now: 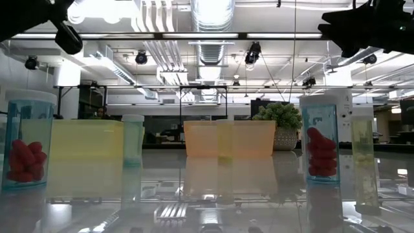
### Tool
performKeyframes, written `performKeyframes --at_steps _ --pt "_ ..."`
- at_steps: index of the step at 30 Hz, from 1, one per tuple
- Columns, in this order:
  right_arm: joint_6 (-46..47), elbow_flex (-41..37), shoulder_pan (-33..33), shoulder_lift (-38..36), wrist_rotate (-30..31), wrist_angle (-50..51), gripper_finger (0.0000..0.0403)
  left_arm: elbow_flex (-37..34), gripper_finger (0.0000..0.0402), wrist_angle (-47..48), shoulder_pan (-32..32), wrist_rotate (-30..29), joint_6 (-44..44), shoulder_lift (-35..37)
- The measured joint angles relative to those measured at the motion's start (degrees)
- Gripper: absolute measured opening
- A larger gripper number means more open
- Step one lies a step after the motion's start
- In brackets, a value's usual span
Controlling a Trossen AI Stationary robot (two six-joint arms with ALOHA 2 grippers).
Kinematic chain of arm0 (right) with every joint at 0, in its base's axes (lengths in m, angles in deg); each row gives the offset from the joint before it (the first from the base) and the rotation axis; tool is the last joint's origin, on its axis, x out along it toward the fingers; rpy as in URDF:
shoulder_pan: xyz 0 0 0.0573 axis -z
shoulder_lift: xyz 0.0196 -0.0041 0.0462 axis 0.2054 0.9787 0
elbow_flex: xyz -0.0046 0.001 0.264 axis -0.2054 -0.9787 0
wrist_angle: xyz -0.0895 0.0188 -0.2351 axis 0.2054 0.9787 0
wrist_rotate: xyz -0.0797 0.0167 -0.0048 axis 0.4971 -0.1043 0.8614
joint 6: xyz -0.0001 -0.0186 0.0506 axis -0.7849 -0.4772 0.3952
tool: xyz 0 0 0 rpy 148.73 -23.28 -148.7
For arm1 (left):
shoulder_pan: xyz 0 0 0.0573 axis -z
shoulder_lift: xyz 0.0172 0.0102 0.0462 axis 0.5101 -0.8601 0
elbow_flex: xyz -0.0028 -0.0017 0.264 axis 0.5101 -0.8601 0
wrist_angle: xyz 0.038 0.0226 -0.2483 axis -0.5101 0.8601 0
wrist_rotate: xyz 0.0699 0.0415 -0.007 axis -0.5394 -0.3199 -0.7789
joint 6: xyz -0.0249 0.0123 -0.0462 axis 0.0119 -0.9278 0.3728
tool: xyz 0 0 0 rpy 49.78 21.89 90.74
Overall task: Pick and place medicine bottles into bin by pill shape (circle, oval)
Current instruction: Put the left blue capsule bottle into the yellow bin
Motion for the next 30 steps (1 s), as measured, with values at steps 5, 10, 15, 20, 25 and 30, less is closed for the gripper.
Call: performKeyframes --at_steps 5,10,15,20,25,30 --pt "-0.07 0.00 0.00 0.02 -0.02 0.07 0.0215 5.73 0.0000 -1.28 0.07 0.44 1.71 -9.92" --pt "-0.20 0.00 0.00 0.02 -0.02 0.27 0.0215 16.04 0.0000 -0.60 0.09 0.54 3.84 -19.01" --pt "-0.20 0.02 0.00 0.02 -0.02 1.06 0.0215 28.18 0.0000 11.03 0.15 1.09 13.18 -26.73" --pt "-0.50 0.02 0.00 0.02 0.00 1.69 0.0215 41.76 0.0000 31.32 0.26 -1.89 26.78 -35.77" --pt "-0.78 0.06 0.00 0.02 0.00 1.65 0.0215 53.69 0.0000 46.88 2.69 -1.80 37.39 -47.73" --pt "-0.90 0.07 0.00 0.02 0.00 1.65 0.0215 64.51 0.0000 53.56 6.86 -0.75 41.15 -59.07"
